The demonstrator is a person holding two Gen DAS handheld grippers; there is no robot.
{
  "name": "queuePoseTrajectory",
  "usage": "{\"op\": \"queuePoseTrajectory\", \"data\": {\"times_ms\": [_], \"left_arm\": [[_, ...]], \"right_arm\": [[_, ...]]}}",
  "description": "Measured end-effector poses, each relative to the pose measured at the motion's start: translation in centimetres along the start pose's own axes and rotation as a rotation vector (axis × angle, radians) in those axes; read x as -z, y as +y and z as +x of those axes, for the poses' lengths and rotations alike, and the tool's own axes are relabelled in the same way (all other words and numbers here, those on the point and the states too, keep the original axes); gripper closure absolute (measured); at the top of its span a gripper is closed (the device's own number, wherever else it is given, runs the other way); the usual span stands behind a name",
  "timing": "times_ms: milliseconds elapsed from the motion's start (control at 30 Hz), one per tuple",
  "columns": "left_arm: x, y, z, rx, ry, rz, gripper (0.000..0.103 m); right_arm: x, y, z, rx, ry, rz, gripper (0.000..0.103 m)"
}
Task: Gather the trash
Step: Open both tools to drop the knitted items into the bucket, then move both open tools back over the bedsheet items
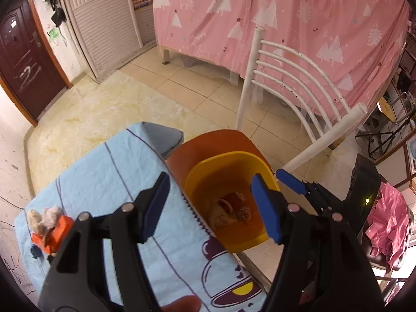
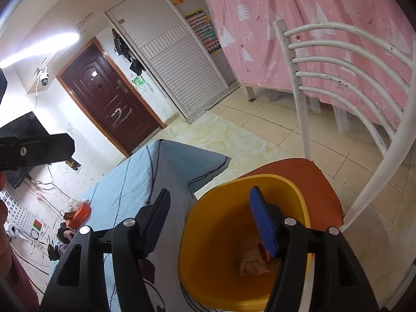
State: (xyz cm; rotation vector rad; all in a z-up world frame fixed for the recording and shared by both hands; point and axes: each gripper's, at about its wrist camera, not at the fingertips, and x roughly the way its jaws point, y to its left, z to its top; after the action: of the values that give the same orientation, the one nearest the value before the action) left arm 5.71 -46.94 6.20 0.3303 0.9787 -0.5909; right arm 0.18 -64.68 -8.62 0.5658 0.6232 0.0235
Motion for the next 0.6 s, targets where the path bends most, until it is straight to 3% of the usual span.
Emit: {"op": "queuePoseTrajectory", "data": {"times_ms": [267, 600], "left_arm": [[1.1, 4.7, -2.8, -0.052, -0.04, -0.046, 0.04], [4.5, 14.6, -7.7, -0.146, -0.098, -0.168, 0.04]], "right_arm": [[0.3, 3.6, -1.3, -0.052, -0.032, -0.077, 0.043], [0.8, 10.4, -2.1, -0.161, -0.08, -0.21, 0.039]]}}
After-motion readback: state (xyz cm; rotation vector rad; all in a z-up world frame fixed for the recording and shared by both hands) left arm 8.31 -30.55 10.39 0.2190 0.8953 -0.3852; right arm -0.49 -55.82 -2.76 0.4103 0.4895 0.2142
